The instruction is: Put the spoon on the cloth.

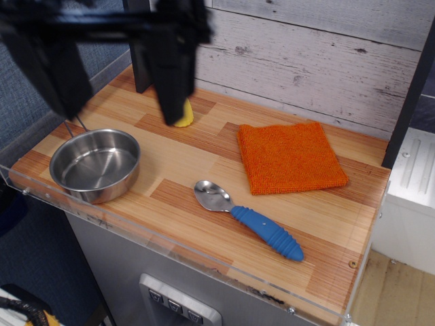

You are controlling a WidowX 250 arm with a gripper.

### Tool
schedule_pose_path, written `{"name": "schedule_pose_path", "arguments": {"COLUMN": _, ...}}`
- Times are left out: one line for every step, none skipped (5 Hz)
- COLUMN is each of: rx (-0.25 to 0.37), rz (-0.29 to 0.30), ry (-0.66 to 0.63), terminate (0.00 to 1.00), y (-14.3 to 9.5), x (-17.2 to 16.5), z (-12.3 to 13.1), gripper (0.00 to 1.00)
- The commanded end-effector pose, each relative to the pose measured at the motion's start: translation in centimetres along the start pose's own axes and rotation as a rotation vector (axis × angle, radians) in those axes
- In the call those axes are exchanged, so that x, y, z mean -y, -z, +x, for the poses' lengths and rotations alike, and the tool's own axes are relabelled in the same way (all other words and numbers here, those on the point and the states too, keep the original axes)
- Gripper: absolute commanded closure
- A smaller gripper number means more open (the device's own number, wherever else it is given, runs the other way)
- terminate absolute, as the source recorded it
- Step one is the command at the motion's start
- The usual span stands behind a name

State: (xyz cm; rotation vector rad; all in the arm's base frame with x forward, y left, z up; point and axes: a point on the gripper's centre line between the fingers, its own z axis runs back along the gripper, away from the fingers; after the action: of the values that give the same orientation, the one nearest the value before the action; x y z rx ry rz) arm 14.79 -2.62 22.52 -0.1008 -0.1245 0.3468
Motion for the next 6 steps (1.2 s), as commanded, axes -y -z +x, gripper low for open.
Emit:
{"name": "schedule_pose_path", "arguments": {"rx": -0.020, "rz": -0.050, "ry": -0.317, "terminate": 0.00, "y": 1.6, "x": 2.3, "z": 0.0, "gripper": 0.00}}
{"name": "schedule_pose_path", "arguments": {"rx": 0.012, "rz": -0.071, "ry": -0.548, "terminate": 0.00, "y": 2.5, "x": 3.2, "z": 0.4, "gripper": 0.00}}
{"name": "schedule_pose_path", "arguments": {"rx": 0.025, "rz": -0.076, "ry": -0.753, "terminate": 0.00, "y": 3.5, "x": 3.2, "z": 1.1, "gripper": 0.00}}
{"name": "schedule_pose_path", "arguments": {"rx": 0.010, "rz": -0.065, "ry": -0.859, "terminate": 0.00, "y": 5.1, "x": 2.9, "z": 2.1, "gripper": 0.00}}
{"name": "schedule_pose_path", "arguments": {"rx": 0.017, "rz": -0.009, "ry": -0.840, "terminate": 0.00, "y": 6.6, "x": 2.9, "z": 3.1, "gripper": 0.00}}
{"name": "schedule_pose_path", "arguments": {"rx": 0.036, "rz": 0.040, "ry": -0.828, "terminate": 0.00, "y": 8.0, "x": 3.0, "z": 3.9, "gripper": 0.00}}
